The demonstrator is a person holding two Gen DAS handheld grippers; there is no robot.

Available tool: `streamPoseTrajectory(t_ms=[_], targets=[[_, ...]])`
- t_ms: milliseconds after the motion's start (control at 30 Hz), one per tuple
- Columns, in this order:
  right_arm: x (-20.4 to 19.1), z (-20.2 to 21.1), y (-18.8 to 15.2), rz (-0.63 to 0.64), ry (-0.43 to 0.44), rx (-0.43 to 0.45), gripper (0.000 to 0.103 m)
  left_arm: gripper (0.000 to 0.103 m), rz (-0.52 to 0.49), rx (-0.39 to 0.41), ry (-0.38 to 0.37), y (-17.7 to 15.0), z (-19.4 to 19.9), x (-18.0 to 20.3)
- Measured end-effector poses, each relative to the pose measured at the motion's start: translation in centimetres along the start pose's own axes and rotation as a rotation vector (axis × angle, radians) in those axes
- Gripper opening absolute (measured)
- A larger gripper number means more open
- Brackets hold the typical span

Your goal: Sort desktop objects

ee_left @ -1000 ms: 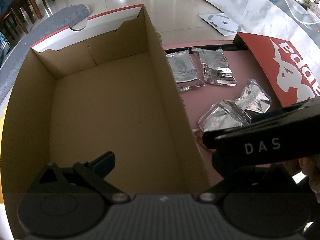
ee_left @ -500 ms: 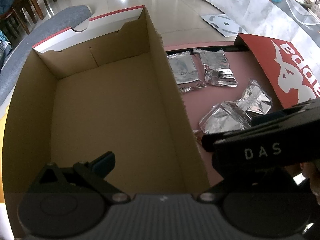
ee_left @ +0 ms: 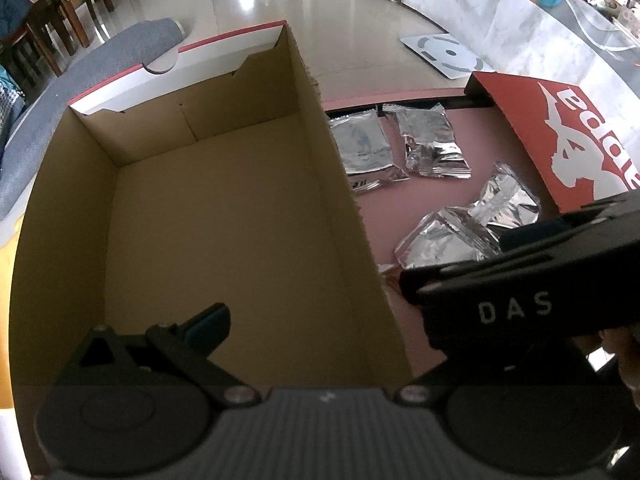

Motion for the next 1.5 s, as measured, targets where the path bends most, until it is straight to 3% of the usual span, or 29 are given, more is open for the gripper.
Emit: streamPoseTrajectory(t_ms=[1033, 1500], targets=[[-0.2, 0.3, 0.2, 0.036, -0.040, 0.037, 0.085, 0.103, -0.011, 0.014, -0.013, -0.8, 0.8, 1.1], [-0.2, 0.5, 0.3, 0.061, -0.079, 0.070, 0.085, 0.103, -0.036, 0.043, 0.034, -1.6, 1.4, 1.8]])
Point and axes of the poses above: each gripper's, at about its wrist camera, not at the fingertips, and z roughly against the way its jaws point, x to its right, y to its top, the point moved 3 cm from there along -z, roughly the way its jaws point, and after that the axes turned 9 degrees about -x, right-handed, at the moved point
